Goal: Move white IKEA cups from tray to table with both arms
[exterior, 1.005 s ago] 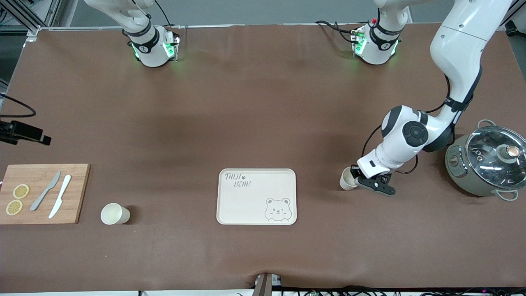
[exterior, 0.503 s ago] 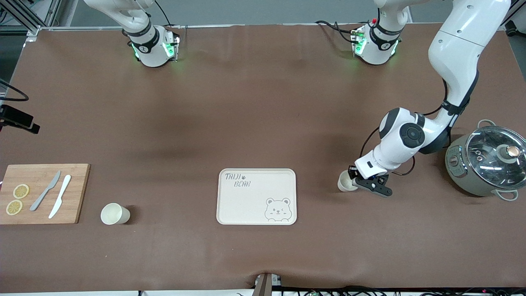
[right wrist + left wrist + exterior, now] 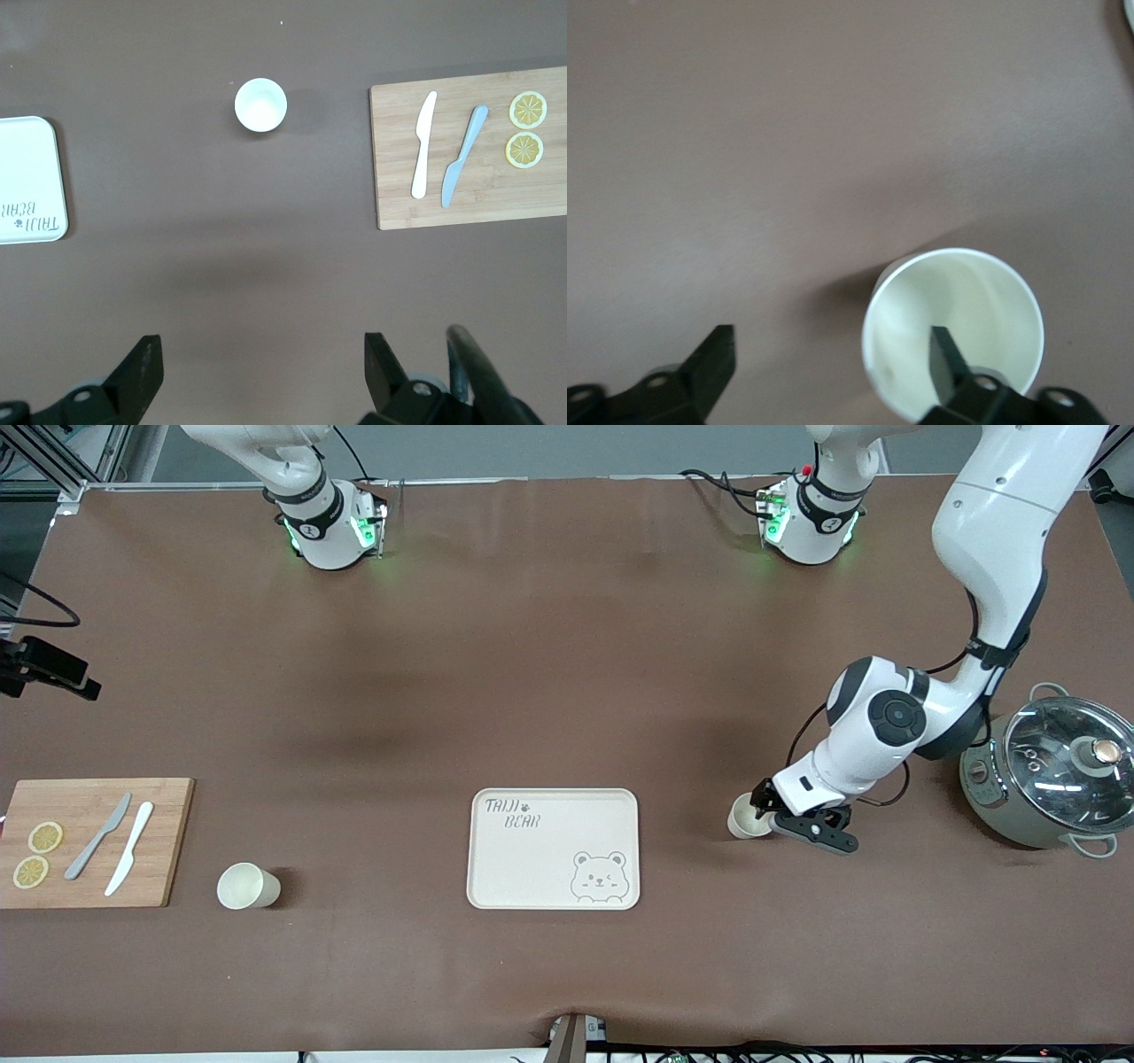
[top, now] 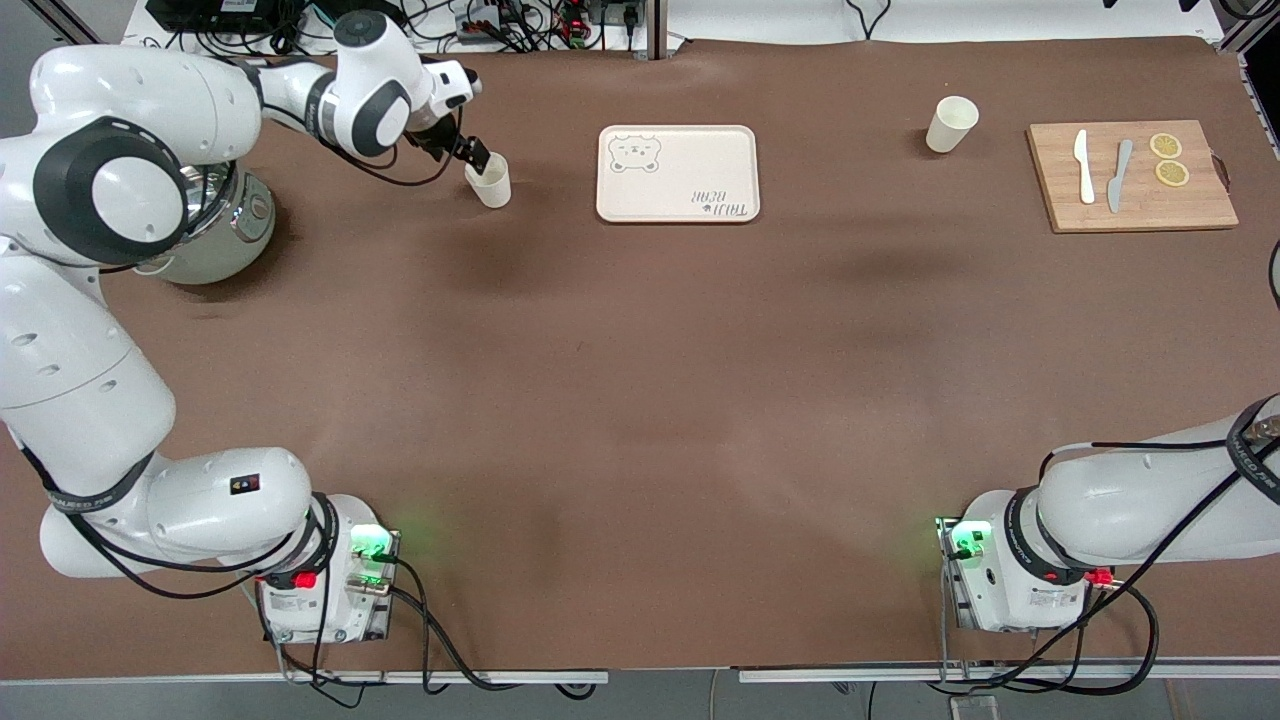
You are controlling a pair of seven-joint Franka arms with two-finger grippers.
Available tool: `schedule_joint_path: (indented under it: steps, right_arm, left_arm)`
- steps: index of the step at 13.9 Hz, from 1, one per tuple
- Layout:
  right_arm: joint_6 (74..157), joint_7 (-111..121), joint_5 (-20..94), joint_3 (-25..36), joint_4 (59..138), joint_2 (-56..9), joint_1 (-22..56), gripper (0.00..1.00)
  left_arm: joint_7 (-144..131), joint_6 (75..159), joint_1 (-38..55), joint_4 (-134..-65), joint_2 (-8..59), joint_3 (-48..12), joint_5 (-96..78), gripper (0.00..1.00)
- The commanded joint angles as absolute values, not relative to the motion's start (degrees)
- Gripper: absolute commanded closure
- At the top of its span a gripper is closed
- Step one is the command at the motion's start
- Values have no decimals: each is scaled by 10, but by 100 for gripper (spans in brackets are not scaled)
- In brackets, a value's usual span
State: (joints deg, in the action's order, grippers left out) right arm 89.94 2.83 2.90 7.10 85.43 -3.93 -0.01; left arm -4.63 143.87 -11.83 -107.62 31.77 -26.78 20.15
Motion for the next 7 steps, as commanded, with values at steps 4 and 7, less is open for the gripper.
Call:
schedule_joint_path:
  steps: [4, 7]
  right_arm:
    - [958, 21, 18, 68, 958, 32, 9, 0]
    - [953, 24, 17, 68, 950, 29, 11, 0]
  left_arm:
    - [-91, 1273, -126, -986, 277, -294, 181, 0]
    - [-91, 1169, -134, -901, 263, -293, 161, 0]
